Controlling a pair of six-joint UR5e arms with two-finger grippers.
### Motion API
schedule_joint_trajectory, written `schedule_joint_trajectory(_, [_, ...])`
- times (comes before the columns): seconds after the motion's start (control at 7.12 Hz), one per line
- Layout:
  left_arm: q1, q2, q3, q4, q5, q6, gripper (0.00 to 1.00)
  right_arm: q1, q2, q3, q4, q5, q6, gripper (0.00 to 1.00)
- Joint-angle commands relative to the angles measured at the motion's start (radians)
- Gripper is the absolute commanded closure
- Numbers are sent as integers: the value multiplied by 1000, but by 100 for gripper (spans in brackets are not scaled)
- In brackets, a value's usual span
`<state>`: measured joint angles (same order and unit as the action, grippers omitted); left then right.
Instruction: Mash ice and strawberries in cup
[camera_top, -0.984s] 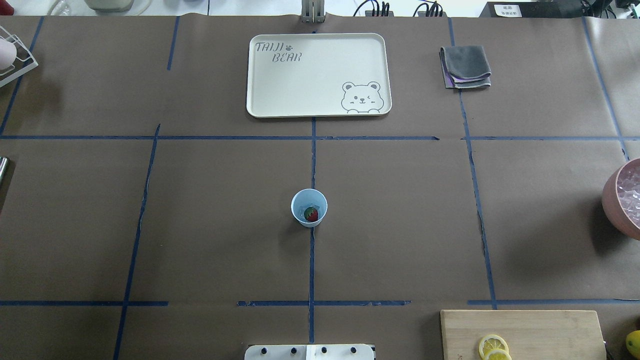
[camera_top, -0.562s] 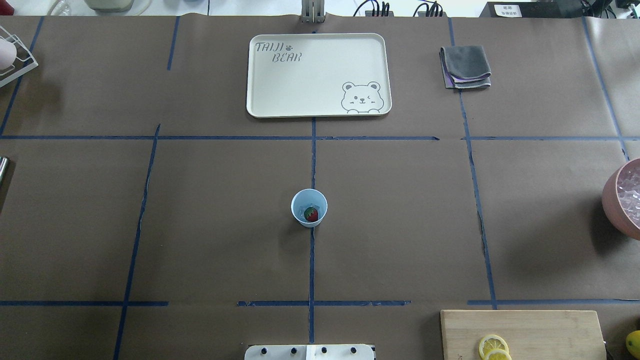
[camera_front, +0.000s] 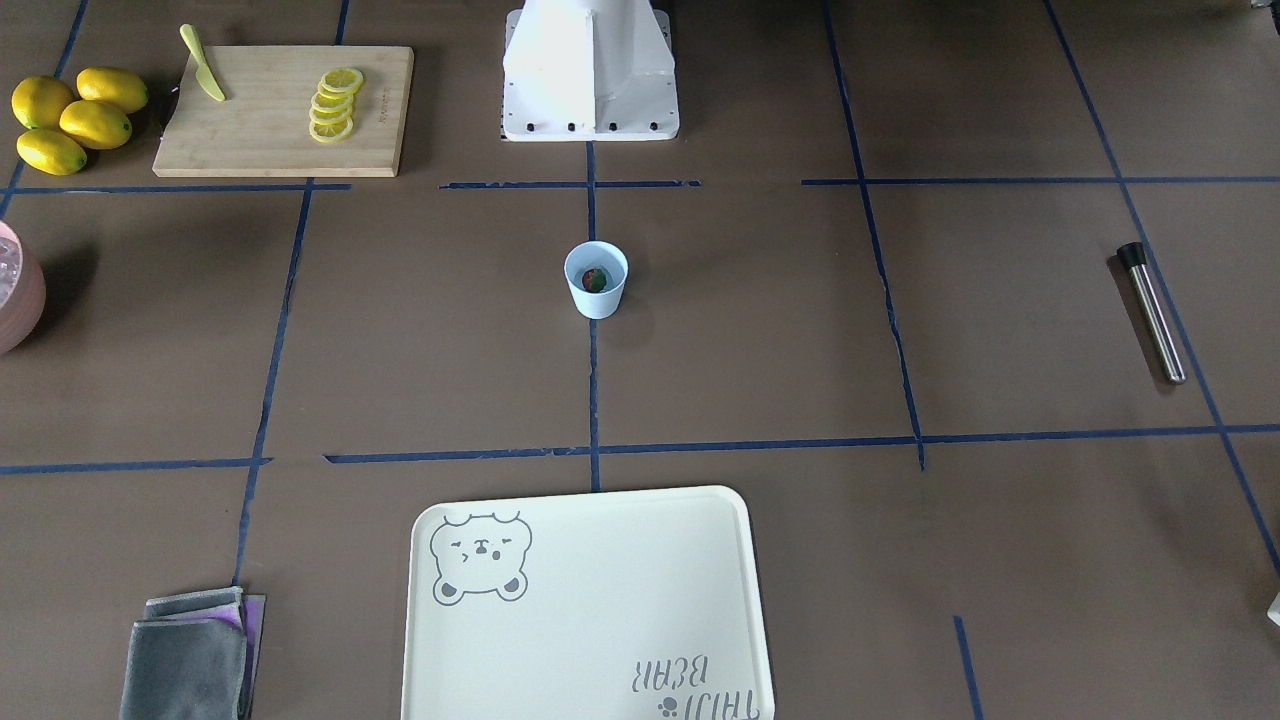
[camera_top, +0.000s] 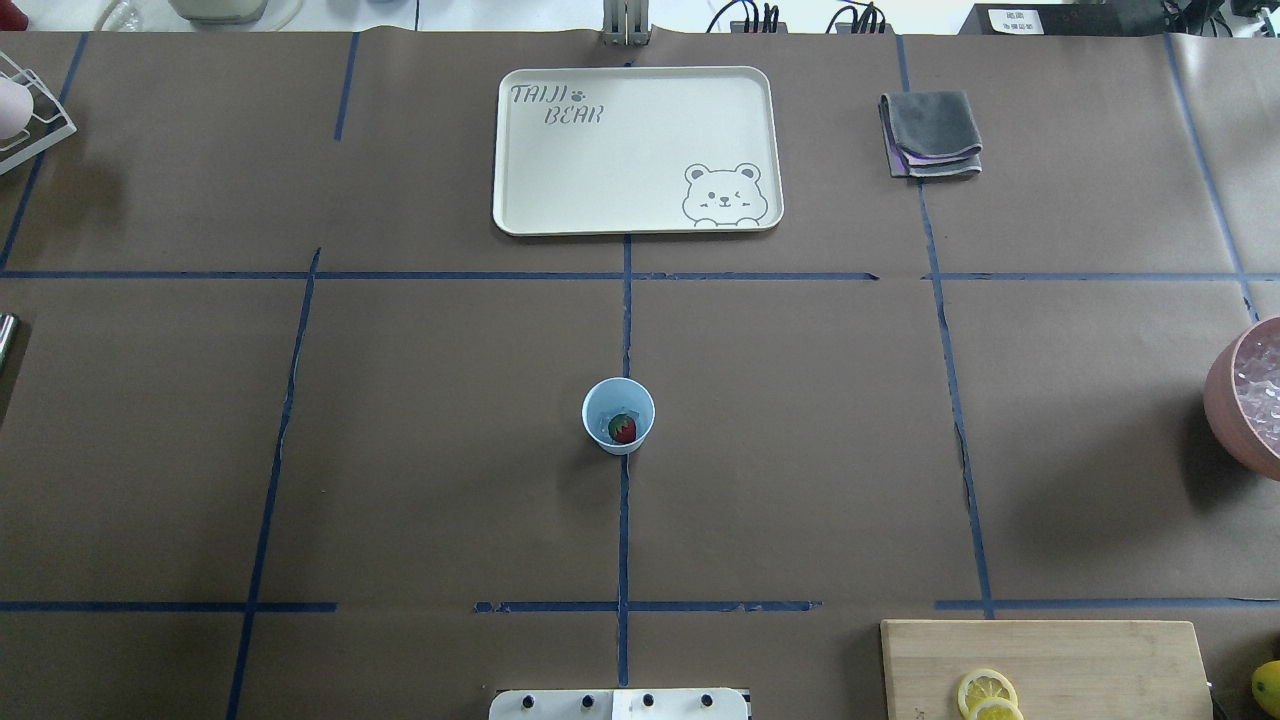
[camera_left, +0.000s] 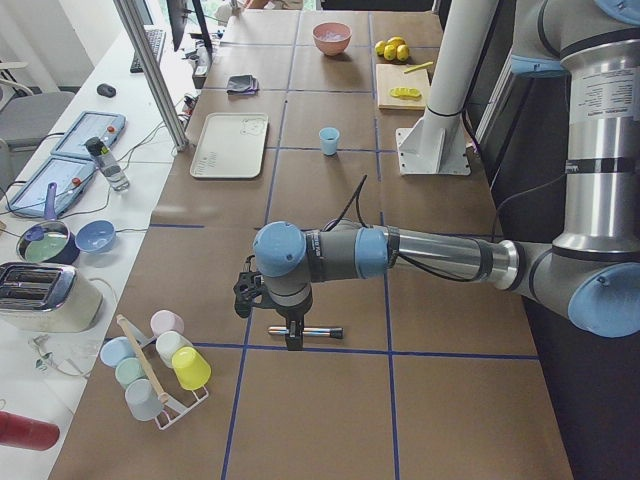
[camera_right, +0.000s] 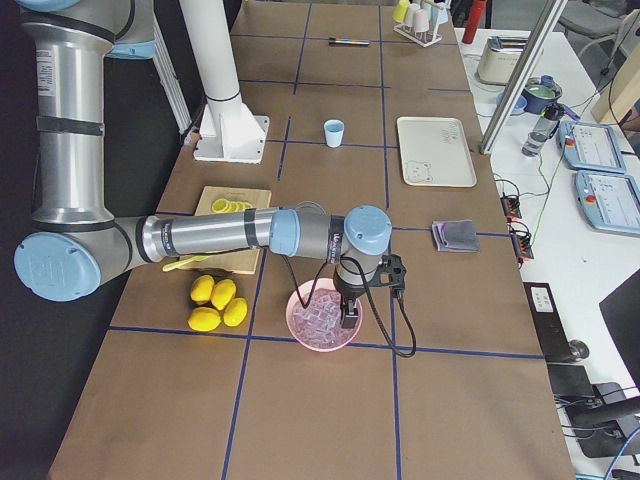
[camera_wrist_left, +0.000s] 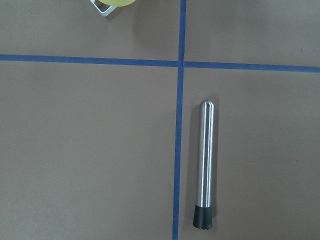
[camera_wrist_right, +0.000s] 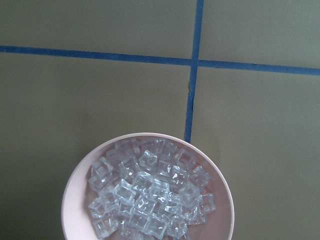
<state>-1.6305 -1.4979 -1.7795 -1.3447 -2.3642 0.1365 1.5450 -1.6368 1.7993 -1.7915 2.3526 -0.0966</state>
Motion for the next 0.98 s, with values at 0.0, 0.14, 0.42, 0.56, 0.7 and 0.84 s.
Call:
schedule_joint_trajectory(0.0, [3, 37, -8, -2, 30, 32, 0, 0, -21, 41, -2, -3, -6, 0])
schedule_joint_trajectory(0.14, [3, 80, -36, -5, 25, 40, 0, -3, -44, 38, 3, -3, -11, 0])
schedule_joint_trajectory(0.42, [3, 137, -108, -4, 25, 35, 0, -8, -49, 83, 0, 7, -15, 0])
schedule_joint_trajectory(0.56, [3, 157, -136, -5, 25, 31, 0, -8, -60, 75, 0, 2, -15, 0])
schedule_joint_trajectory(0.7, [4, 156, -141, -7, 25, 34, 0, -8, -69, 86, 0, 7, -17, 0])
schedule_joint_trajectory(0.84, [6, 154, -132, -4, 25, 32, 0, -8, -89, 116, 4, -5, -17, 0])
